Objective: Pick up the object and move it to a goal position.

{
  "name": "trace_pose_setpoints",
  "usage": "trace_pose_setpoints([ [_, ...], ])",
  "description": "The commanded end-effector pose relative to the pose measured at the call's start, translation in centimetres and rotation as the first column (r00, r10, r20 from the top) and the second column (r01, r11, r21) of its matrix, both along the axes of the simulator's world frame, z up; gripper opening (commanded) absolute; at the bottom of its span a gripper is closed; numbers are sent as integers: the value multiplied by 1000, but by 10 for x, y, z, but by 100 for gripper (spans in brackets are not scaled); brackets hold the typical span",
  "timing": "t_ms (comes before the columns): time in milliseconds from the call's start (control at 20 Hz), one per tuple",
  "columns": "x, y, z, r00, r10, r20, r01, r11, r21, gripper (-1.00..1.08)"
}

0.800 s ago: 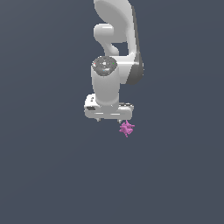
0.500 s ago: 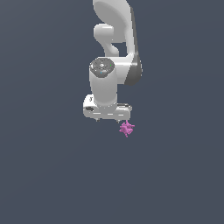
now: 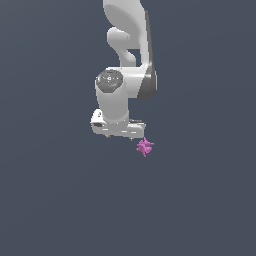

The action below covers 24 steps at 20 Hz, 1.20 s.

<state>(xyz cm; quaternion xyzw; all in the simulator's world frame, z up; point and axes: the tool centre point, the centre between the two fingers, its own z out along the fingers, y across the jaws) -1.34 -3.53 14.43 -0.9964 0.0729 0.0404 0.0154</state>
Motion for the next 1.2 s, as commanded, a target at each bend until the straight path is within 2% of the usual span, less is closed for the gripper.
trace_pose_setpoints([
  [0,0,0,0,1000,-2,0,2,1000,0,100],
  [700,-1,26,-12,992,-128,12,128,992,-17,100],
  [1150,-5,60,-27,956,-291,32,292,956,-33,100],
])
